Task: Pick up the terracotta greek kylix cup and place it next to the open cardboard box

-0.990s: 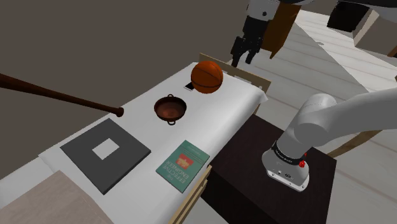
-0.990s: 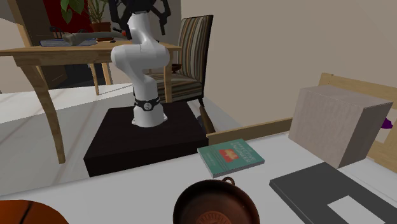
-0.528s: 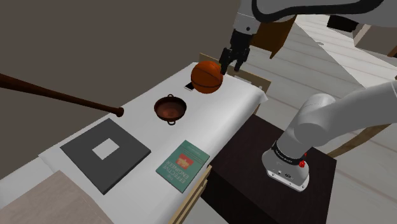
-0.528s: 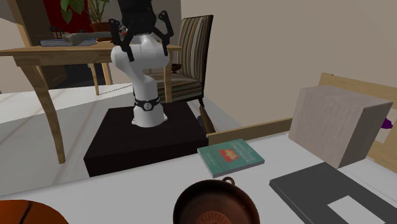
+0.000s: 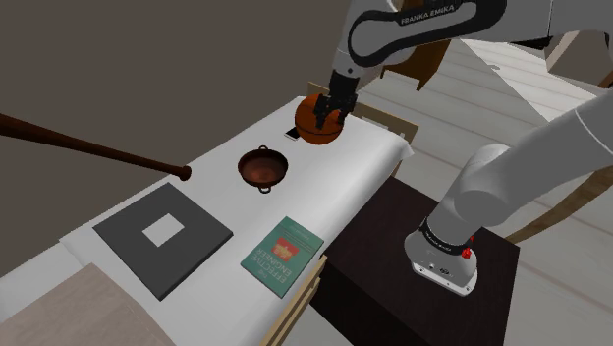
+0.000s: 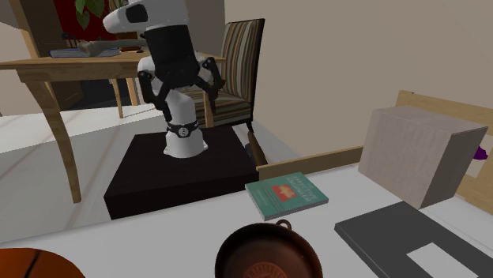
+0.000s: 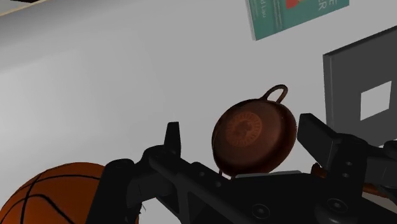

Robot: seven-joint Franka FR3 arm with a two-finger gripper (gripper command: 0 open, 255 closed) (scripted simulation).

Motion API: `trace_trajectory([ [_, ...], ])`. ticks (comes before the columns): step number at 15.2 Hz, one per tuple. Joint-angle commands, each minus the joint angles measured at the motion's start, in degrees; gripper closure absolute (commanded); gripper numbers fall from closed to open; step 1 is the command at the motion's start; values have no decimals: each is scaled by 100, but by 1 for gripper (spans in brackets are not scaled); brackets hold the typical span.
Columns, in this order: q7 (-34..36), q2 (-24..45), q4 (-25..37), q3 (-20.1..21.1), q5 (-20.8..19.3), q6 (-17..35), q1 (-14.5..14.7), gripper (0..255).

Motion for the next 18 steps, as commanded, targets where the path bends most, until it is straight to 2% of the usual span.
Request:
trace_trajectory([
  [1, -94, 402, 0, -23, 103, 424, 30, 0],
  [10, -645, 2414, 693, -88, 759, 1767, 153, 0],
  [18, -1153, 4244, 1861, 60, 1401, 2438, 70, 0],
])
